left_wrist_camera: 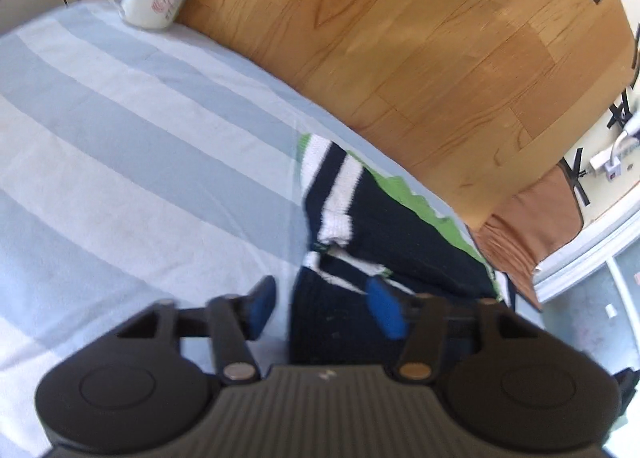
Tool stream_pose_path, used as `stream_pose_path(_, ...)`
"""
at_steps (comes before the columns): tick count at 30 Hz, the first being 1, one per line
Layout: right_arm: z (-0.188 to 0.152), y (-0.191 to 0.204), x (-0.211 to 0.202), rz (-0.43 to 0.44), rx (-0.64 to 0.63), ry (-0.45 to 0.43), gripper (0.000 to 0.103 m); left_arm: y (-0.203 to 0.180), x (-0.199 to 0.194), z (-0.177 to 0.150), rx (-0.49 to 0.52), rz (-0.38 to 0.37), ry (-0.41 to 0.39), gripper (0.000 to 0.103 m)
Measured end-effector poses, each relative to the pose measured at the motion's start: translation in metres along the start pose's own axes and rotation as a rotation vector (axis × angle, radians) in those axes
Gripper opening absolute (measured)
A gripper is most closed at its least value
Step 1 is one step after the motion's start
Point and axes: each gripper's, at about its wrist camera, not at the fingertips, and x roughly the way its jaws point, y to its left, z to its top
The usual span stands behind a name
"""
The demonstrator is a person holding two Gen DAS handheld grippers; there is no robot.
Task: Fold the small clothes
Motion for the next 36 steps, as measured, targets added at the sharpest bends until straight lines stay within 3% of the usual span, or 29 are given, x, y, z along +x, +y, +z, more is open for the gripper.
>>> stream_pose_path(6, -0.009, 0.022, -0.004, -0.026, -0.134, 0.003, 0.064, -0.002, -0.004, -0.006, 0.054, 0.003, 0.011, 0.055)
stream_pose_path(10, -0.017, 0.023, 0.022, -0.085, -0.168, 0.067, 0.061, -0.014, 0.006, -0.011, 0.118, 0.014, 0.025, 0.049)
stream_pose_path(11, -0.019, 0.024, 0.027, -0.085, -0.182, 0.079, 0.05, -0.017, 0.01, -0.012, 0.131, 0.02, 0.027, 0.045)
stream_pose_path(12, -0.022, 0.027, 0.031, -0.095, -0.204, 0.088, 0.024, -0.02, 0.014, -0.012, 0.147, 0.018, 0.03, 0.03)
stream_pose_path(13, -0.023, 0.03, 0.033, -0.117, -0.226, 0.09, 0.011, -0.022, 0.018, -0.012, 0.166, 0.019, 0.037, 0.011)
stream_pose_path(16, -0.021, 0.034, 0.014, -0.113, -0.226, -0.005, 0.01, -0.027, 0.024, -0.01, 0.189, 0.003, 0.049, 0.009)
stream_pose_path(19, -0.024, 0.031, -0.006, -0.125, -0.183, -0.077, 0.01, -0.033, 0.013, -0.01, 0.223, -0.03, -0.012, 0.009)
stream_pose_path(22, -0.036, 0.021, 0.007, -0.2, -0.16, -0.035, 0.011, -0.033, 0.019, -0.006, 0.208, -0.009, -0.037, 0.009)
stream_pose_path(23, -0.039, 0.018, 0.016, -0.217, -0.148, 0.001, 0.016, -0.032, 0.026, -0.006, 0.212, 0.02, -0.033, 0.009)
stream_pose_path(25, -0.039, 0.019, 0.017, -0.226, -0.143, -0.006, 0.019, -0.026, 0.047, -0.009, 0.215, 0.075, 0.013, 0.011)
stream_pose_path(27, -0.035, 0.021, 0.01, -0.219, -0.127, -0.009, 0.038, -0.024, 0.045, -0.011, 0.209, 0.06, 0.005, 0.011)
stream_pose_path(29, -0.036, 0.021, -0.003, -0.196, -0.109, -0.045, 0.046, -0.026, 0.032, -0.013, 0.217, 0.071, -0.007, 0.018)
stream_pose_path(31, -0.037, 0.02, -0.017, -0.177, -0.09, -0.057, 0.046, -0.025, 0.014, -0.016, 0.227, 0.09, -0.043, 0.038)
stream_pose_path(33, -0.041, 0.016, -0.029, -0.154, -0.057, -0.052, 0.046, -0.022, -0.005, -0.022, 0.231, 0.08, -0.063, 0.041)
stream_pose_path(36, -0.049, 0.007, -0.043, -0.094, 0.024, -0.001, 0.053, -0.017, -0.026, -0.032, 0.221, 0.046, -0.038, 0.056)
